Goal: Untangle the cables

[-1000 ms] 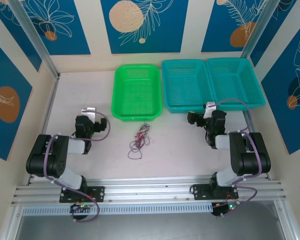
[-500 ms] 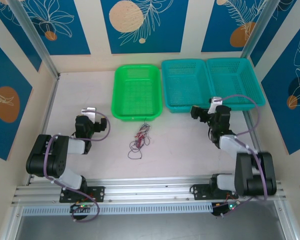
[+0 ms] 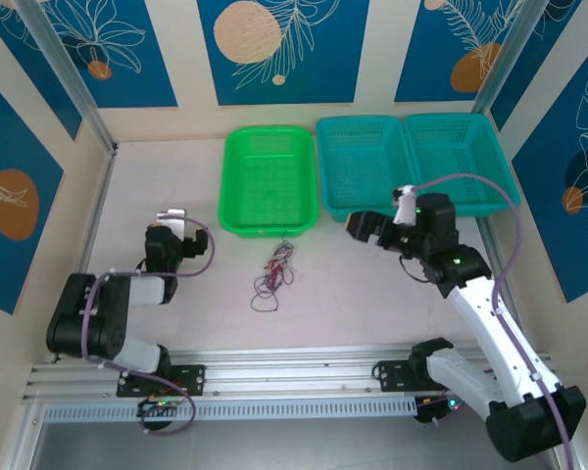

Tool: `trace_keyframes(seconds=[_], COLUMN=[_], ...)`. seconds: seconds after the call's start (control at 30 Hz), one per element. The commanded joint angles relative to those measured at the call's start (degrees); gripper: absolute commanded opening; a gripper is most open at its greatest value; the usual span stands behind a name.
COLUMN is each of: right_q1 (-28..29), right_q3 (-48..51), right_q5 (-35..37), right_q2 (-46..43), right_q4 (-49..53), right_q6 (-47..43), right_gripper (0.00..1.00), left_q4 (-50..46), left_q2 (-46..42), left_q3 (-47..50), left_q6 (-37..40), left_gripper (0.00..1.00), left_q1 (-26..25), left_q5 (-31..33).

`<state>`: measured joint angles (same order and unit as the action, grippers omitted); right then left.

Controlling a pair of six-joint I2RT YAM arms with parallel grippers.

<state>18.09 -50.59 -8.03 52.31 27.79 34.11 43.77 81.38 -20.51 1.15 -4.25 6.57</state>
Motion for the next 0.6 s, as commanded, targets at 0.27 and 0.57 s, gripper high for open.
trace_keyframes(seconds=[0.27,0.57], right_q1=[20.4,27.9], right_q3=[-9.4,-17.0], right_q5=[6.0,24.0], right_q2=[21.2,41.1], right_q4=[0.7,-7.7], right_q6=[8.5,10.2], right_gripper=[0.87,0.72], left_q4=[-59.8,-69.7], left_q2=[-33.2,-40.1], left_q3=[-11.9,-10.9], left_q6=[-19.4,-31.3], left_gripper=[1.00,1.00], left_q1=[-6.7,-27.7], left_q5=[-3.1,-2.8])
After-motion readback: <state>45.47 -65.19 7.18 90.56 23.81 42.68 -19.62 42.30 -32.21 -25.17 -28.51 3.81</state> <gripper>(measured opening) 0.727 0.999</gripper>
